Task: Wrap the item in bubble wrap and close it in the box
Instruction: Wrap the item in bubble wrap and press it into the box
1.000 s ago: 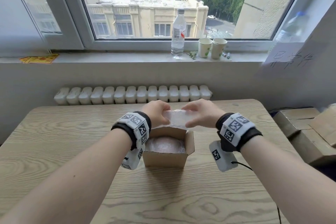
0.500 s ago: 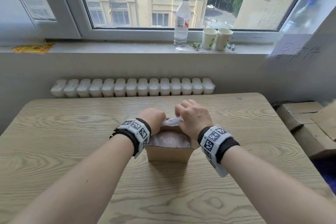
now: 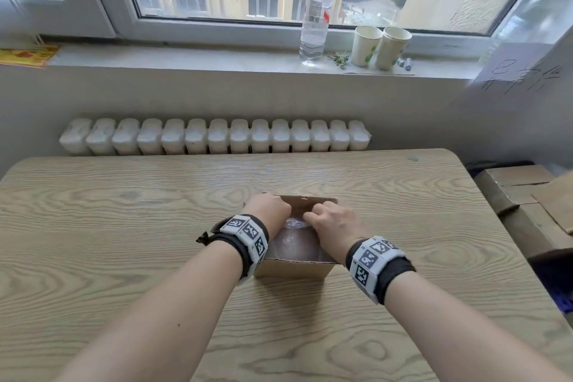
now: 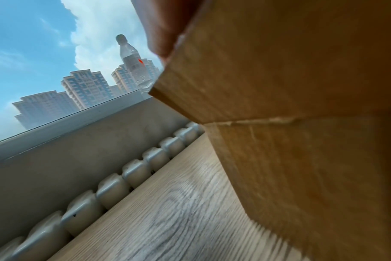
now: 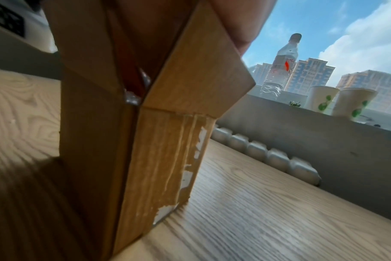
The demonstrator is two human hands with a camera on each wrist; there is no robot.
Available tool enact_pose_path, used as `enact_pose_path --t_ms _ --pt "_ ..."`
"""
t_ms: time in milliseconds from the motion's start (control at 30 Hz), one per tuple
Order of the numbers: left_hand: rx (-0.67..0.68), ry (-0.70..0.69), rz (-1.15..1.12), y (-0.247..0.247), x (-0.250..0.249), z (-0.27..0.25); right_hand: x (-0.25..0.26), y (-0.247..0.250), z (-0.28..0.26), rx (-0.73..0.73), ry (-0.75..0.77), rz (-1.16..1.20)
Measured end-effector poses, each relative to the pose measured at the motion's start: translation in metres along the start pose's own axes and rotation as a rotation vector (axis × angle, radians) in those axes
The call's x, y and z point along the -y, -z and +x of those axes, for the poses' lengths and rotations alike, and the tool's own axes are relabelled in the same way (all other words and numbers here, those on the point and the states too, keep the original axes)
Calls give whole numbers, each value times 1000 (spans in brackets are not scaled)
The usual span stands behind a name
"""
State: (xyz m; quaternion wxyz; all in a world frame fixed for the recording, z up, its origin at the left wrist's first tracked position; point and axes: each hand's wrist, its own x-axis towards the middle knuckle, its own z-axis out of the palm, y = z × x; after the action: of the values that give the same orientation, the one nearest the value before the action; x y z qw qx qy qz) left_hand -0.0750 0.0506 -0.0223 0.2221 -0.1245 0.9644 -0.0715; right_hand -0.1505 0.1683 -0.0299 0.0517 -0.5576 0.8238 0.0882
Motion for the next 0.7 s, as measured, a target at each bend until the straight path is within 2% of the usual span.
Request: enact_pose_path --t_ms 100,267,433,533,600,700 --pt "-8 -29 38 -5 -1 6 3 -12 -2 139 31 53" --pt "-20 -34 15 -9 4 9 13 -13 6 201 -80 181" --pt "-167 -181 13 -15 10 4 11 -10 15 242 -123 209" --pt "-73 -170 -17 -18 14 5 12 -8 14 243 -152 212" --pt "-6 -142 -32 -18 14 7 13 -6 11 185 -173 175" --pt "25 -119 -37 -20 11 11 14 -5 2 170 -177 142"
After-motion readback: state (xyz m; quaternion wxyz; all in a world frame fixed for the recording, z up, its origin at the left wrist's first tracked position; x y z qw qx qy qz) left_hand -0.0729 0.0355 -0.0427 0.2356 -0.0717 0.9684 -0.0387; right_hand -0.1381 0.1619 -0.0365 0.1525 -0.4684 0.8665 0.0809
